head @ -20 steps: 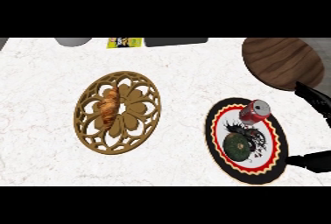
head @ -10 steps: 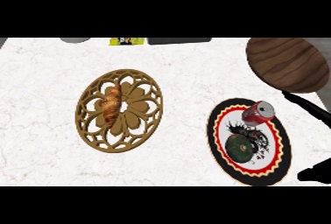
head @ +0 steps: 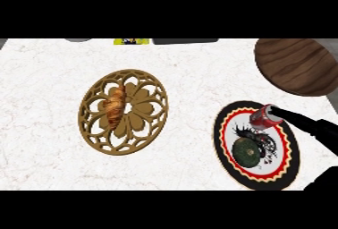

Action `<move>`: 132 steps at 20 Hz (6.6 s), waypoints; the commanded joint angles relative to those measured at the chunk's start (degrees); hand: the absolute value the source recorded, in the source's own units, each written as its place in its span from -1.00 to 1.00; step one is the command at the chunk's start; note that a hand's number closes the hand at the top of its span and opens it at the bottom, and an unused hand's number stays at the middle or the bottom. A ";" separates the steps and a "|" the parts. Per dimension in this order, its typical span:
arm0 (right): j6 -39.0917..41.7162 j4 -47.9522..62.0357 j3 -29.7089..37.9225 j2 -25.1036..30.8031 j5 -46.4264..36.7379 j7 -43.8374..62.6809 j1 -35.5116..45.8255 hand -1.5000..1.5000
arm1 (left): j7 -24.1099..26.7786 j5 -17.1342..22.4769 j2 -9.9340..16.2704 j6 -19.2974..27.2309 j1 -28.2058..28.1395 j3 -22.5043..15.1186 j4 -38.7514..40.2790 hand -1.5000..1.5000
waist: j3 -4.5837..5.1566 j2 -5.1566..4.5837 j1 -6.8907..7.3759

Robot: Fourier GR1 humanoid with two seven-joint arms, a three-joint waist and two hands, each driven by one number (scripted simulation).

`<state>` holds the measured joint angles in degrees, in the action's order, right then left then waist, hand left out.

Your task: Pick the squash from the plate and place it in the bowl

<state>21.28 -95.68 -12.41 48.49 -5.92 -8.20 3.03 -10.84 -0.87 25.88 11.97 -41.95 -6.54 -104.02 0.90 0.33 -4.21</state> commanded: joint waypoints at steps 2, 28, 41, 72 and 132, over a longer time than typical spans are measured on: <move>0.97 0.25 -3.83 0.88 -4.52 4.96 0.72 -1.00 | 6.91 0.39 -2.69 2.67 16.71 2.03 -9.82 0.00 | -0.50 0.10 -0.37; -7.80 14.96 -10.80 -21.13 -29.70 6.28 5.27 1.00 | 0.52 -3.64 -7.70 -2.55 53.20 5.74 11.09 0.00 | -0.92 -0.34 4.43; -4.64 8.27 -17.85 -34.80 -38.86 18.48 5.74 1.00 | 1.41 -5.58 -9.69 -3.03 54.90 7.58 12.78 0.00 | -0.84 -0.24 4.86; -11.44 -9.25 23.65 -35.66 -22.68 25.94 14.19 1.00 | 1.07 -7.53 -11.69 -4.49 54.89 8.14 12.34 0.00 | -0.94 -0.44 4.40; 2.84 87.49 57.32 3.62 -14.34 -39.56 32.42 -1.00 | 0.03 -8.24 -13.90 -5.24 55.88 8.54 11.09 0.00 | -1.43 -1.52 6.11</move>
<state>17.78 -8.72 44.55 50.93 -20.94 -42.80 40.38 -9.70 -9.24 11.74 6.57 13.75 1.38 -92.23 -0.46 -1.32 2.46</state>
